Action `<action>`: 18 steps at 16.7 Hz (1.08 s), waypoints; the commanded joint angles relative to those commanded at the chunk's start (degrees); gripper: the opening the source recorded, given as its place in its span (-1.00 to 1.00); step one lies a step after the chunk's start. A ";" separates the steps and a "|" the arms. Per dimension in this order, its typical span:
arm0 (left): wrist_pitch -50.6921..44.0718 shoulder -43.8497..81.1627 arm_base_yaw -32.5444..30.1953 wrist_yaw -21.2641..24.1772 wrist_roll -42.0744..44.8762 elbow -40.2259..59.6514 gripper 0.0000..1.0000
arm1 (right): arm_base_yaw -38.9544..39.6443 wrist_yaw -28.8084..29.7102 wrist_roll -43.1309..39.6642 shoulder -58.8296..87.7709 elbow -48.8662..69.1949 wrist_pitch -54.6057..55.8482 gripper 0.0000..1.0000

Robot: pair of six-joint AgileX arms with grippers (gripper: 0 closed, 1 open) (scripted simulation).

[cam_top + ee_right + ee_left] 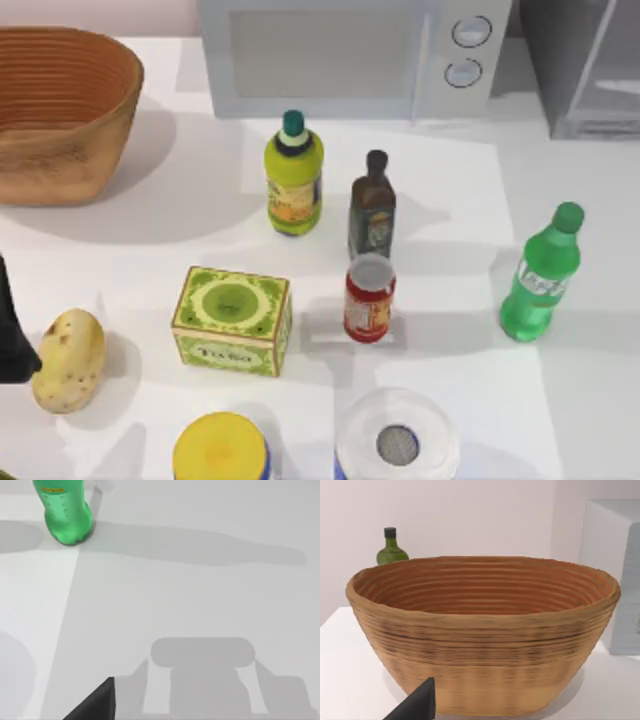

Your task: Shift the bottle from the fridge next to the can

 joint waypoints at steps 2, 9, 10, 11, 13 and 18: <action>0.00 0.00 0.00 0.00 0.00 0.00 1.00 | -4.15 -3.08 -4.02 3.80 2.20 0.55 1.00; 0.00 0.00 0.00 0.00 0.00 0.00 1.00 | -34.18 -21.63 -36.92 35.08 14.40 1.89 1.00; 0.00 0.00 0.00 0.00 0.00 0.00 1.00 | -39.63 -24.54 -43.93 41.31 16.34 1.94 1.00; 0.00 0.00 0.00 0.00 0.00 0.00 1.00 | -45.30 -27.41 -51.27 47.75 18.28 1.94 1.00; 0.00 0.00 0.00 0.00 0.00 0.00 1.00 | -56.87 -32.87 -66.13 61.03 22.12 1.72 1.00; 0.00 0.00 0.00 0.00 0.00 0.00 1.00 | -83.17 -44.12 -96.42 92.16 30.69 0.18 1.00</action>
